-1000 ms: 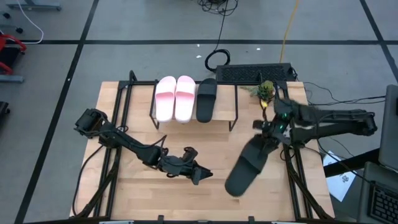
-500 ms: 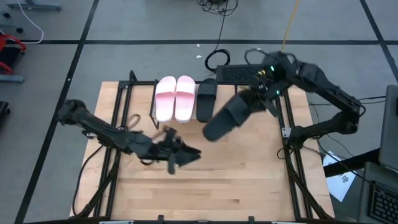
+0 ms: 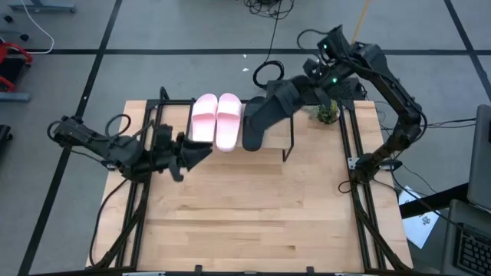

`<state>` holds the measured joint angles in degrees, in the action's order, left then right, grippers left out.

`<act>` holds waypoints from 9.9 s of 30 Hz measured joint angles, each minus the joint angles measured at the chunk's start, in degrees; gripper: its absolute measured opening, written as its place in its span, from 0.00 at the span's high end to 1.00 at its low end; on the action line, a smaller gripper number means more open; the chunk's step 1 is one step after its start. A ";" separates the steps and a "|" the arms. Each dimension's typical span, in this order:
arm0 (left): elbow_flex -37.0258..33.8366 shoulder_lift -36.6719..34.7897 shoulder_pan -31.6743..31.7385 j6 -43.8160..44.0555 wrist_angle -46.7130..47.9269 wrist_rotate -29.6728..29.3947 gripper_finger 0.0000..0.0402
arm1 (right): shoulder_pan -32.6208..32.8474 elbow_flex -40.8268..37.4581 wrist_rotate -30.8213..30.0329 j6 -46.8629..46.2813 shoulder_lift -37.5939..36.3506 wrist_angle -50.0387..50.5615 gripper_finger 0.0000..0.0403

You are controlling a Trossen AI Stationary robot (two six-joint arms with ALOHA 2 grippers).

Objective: Pick and place slides into the shelf
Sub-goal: Put the black slides on the shelf

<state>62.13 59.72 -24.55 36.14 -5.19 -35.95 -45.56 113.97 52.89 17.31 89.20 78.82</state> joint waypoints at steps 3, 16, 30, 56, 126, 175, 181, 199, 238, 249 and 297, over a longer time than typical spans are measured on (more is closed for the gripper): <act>0.00 0.15 3.58 1.14 0.63 0.49 0.59 | -0.80 3.99 1.38 -0.10 1.96 -2.23 1.00; 0.00 0.43 20.54 13.77 5.76 22.40 0.59 | 1.73 10.17 5.47 1.54 1.79 0.99 1.00; 0.00 7.68 21.97 15.71 -7.12 24.45 0.59 | 7.88 10.17 5.68 -7.62 -0.47 -8.54 1.00; 0.01 8.60 26.53 7.57 -12.80 40.23 0.59 | 17.95 7.90 1.36 -6.42 1.87 4.32 1.00; 25.66 18.86 11.17 -18.55 34.03 11.41 0.59 | 23.97 -2.97 23.76 -32.30 11.42 -28.81 1.00; 25.62 22.08 14.69 -19.81 32.35 2.48 0.96 | 26.49 -2.95 23.47 -40.97 11.33 -37.65 0.97; 25.59 22.01 13.20 -19.47 32.04 -2.63 0.99 | 24.72 -2.94 23.89 -39.87 11.35 -38.01 0.88; 25.55 21.97 11.83 -18.25 31.99 -5.90 1.00 | 18.65 -2.86 24.59 -38.26 11.35 -39.07 0.74; 25.64 33.99 8.82 -26.82 -17.81 -35.42 1.00 | -14.54 -2.93 23.64 -58.14 6.15 -61.41 0.74; 48.99 57.19 14.83 -30.30 -22.34 -43.27 1.00 | -20.61 -2.93 22.18 -70.62 0.41 -77.84 0.74; 60.54 68.68 29.54 21.23 38.79 -32.57 1.00 | -21.53 -2.93 22.40 -67.18 0.07 -77.26 0.74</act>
<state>122.67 128.41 4.99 57.37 33.60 -68.51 -67.09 111.04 75.29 -49.87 89.27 1.56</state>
